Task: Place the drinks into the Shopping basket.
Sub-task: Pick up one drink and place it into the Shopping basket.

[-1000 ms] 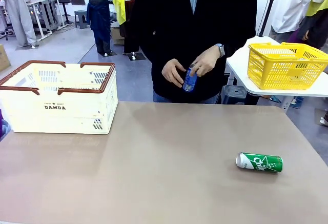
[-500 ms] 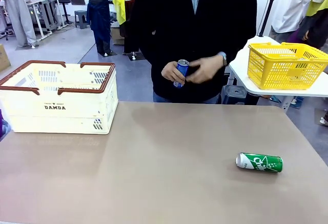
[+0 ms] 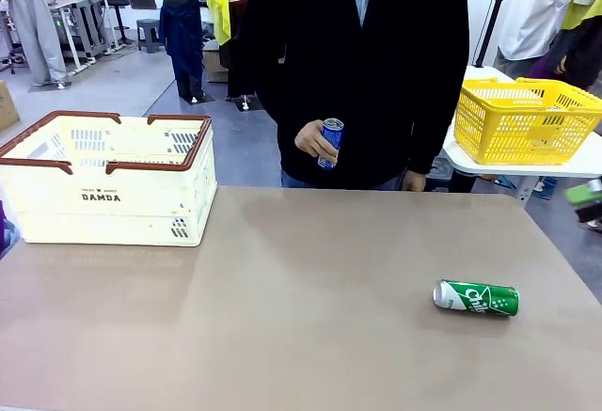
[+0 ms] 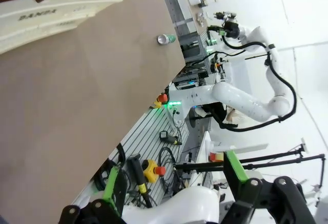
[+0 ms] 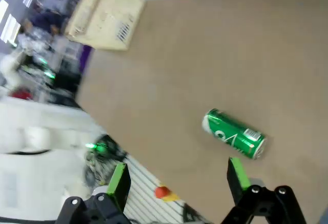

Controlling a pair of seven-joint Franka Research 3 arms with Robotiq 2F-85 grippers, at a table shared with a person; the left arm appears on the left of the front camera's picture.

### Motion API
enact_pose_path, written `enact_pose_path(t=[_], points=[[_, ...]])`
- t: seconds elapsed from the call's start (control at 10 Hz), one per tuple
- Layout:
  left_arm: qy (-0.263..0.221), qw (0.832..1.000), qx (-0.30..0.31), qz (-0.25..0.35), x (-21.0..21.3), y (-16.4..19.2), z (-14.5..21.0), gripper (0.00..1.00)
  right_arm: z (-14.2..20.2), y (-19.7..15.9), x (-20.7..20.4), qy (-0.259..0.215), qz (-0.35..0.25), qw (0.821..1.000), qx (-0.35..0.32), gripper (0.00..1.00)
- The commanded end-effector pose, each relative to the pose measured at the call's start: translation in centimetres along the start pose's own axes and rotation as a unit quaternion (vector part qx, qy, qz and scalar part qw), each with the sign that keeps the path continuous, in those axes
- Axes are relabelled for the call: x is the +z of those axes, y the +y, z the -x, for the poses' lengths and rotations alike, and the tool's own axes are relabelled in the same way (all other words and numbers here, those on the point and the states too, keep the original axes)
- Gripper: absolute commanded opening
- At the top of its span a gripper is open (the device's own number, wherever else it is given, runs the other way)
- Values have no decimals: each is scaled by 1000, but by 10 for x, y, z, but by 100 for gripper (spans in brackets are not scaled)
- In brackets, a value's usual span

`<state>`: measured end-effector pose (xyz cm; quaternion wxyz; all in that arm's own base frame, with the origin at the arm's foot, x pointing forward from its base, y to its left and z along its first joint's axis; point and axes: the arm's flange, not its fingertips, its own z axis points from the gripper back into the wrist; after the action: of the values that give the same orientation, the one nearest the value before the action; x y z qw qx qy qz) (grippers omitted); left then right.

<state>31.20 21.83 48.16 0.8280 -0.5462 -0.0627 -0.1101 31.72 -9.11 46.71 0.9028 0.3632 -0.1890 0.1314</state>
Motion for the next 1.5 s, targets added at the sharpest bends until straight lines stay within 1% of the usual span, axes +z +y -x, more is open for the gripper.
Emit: enact_pose_path(t=[0.0,0.1,0.2,0.3,0.4,0.5,0.6,0.7,0.8,0.9,1.0,1.1,1.2,1.3,1.4], points=[[-4,1000,4,6,1,-4,0,100,42,47,-83,30,120,990,74,100],[-4,1000,4,6,1,-4,0,100,45,60,-107,53,165,978,121,100],[-4,1000,4,6,1,-4,0,100,52,64,-107,54,146,977,144,100],[-4,1000,4,6,1,-4,0,100,-35,44,-50,51,103,989,88,100],[-4,1000,4,6,1,-4,0,100,-35,44,-50,51,103,989,88,100],[-4,1000,4,6,1,-4,0,100,-43,67,-77,74,136,980,124,100],[-4,1000,4,6,1,-4,0,100,-33,43,-53,117,99,975,158,100],[-4,1000,4,6,1,-4,0,100,-22,-1,3,59,75,990,102,100],[-4,1000,4,6,1,-4,0,100,-3,-41,51,53,65,993,84,100],[-4,1000,4,6,1,-4,0,100,22,-78,88,25,62,998,10,100],[-4,1000,4,6,1,-4,0,100,44,-102,106,-7,50,999,-14,100],[-4,1000,4,6,1,-4,0,100,66,-128,120,-54,41,996,-56,100],[-4,1000,4,6,1,-4,0,100,92,-152,128,-102,32,990,-97,100],[-4,1000,4,6,1,-4,0,100,117,-171,132,-132,30,982,-135,100],[-4,1000,4,6,1,-4,0,100,136,-182,128,-149,24,977,-150,100]])
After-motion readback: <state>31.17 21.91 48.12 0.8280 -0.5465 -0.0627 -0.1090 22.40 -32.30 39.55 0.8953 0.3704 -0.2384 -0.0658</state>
